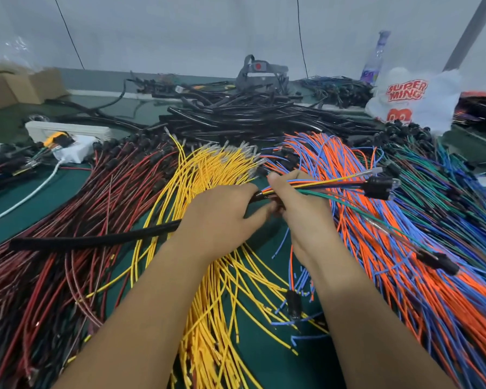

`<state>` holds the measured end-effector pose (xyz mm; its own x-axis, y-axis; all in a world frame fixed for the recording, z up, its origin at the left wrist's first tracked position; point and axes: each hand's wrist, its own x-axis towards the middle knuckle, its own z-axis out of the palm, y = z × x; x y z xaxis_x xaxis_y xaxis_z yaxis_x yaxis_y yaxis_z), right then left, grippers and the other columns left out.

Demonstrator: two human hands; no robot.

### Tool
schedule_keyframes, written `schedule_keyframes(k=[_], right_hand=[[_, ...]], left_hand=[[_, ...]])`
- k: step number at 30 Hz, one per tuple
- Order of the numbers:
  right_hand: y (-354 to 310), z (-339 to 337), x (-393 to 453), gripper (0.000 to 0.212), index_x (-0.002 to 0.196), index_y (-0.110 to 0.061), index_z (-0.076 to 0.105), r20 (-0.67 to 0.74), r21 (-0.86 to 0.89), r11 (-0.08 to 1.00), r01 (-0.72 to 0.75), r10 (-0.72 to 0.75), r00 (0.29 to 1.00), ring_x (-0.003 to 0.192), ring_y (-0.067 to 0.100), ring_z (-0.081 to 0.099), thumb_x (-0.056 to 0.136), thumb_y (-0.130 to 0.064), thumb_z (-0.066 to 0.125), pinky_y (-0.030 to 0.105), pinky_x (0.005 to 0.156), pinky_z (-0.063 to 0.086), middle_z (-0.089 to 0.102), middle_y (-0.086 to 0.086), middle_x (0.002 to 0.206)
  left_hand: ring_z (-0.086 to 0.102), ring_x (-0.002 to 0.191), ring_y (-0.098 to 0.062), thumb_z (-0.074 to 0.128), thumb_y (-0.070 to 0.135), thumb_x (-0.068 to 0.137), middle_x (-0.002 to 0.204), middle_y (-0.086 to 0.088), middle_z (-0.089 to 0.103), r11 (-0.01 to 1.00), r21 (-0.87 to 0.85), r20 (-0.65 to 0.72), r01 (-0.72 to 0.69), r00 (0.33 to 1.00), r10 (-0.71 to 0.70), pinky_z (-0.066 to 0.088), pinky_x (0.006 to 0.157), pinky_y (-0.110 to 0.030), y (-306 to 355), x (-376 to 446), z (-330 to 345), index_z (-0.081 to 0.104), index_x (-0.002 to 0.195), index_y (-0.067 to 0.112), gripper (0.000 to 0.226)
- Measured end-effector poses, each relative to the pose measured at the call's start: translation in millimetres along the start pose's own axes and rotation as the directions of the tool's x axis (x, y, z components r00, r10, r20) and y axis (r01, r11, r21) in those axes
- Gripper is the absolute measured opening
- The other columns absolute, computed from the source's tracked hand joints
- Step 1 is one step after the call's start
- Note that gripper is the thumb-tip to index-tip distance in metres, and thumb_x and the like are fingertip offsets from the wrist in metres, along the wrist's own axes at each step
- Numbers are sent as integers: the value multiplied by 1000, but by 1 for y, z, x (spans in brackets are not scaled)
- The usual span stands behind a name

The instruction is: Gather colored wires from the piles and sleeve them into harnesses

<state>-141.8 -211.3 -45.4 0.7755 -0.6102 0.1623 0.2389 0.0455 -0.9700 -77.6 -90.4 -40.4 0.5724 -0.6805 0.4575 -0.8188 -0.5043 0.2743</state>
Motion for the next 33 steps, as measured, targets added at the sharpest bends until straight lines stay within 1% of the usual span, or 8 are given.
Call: schedule_keyframes(k=[5,7,10,16,19,23,30,33], right_hand=[[-2,3,0,23,68,-30,69,107,87,994,-60,50,993,60,9,54,89,-22,67,23,56,43,63,-6,65],[-5,1,0,6,80,-24,68,172,279,956,-89,41,984,60,9,57,83,-19,68,21,55,47,66,-3,70],[-7,-4,1,8,84,-20,61,162,458,883,-100,28,986,63,12,64,79,-17,65,20,58,52,68,-2,73],[-9,-5,4,15,82,-16,58,-56,481,875,-46,83,995,52,15,62,95,-9,56,20,51,51,65,-1,63],[-12,-7,4,11,93,-15,62,-7,431,902,-39,47,999,52,11,58,97,-15,52,19,51,48,65,-4,65],[-10,-5,4,26,78,-8,63,-26,346,938,-32,44,999,52,10,57,98,-22,52,19,51,48,66,-2,67],[-8,-1,3,30,78,-5,64,45,333,940,-80,69,997,58,10,63,99,-23,51,19,56,52,66,2,66],[-10,2,2,34,72,-7,63,73,362,928,-93,71,995,54,12,61,99,-21,49,20,52,51,67,3,66]], left_hand=[[42,47,-6,33,50,96,53,8,43,993,-110,-42,37,998,-42,22,43,-27,-3,1,1,43,99,37,16],[44,49,-7,31,51,97,59,13,51,977,-198,-12,78,997,-82,23,46,-27,-8,2,1,41,97,42,14],[43,49,-7,28,58,95,61,17,51,955,-259,57,145,989,-135,28,50,-28,-21,1,-1,44,87,34,30],[47,50,-1,31,66,89,58,14,52,992,-68,33,110,994,-108,26,47,-24,-27,-1,-9,44,74,42,31],[49,54,0,31,62,92,58,16,53,996,-34,31,88,996,-87,25,47,-24,-27,-1,-10,47,75,41,31],[46,52,-2,31,57,94,54,8,47,998,-3,-5,62,998,-62,23,46,-24,-25,-2,-8,43,73,35,33],[42,50,-1,47,54,90,52,9,43,998,70,-73,7,997,-2,23,45,-23,-20,1,-4,48,87,30,25],[47,56,-13,45,44,94,61,7,49,993,108,-91,50,995,-41,22,46,-27,-23,2,-4,51,90,26,20]])
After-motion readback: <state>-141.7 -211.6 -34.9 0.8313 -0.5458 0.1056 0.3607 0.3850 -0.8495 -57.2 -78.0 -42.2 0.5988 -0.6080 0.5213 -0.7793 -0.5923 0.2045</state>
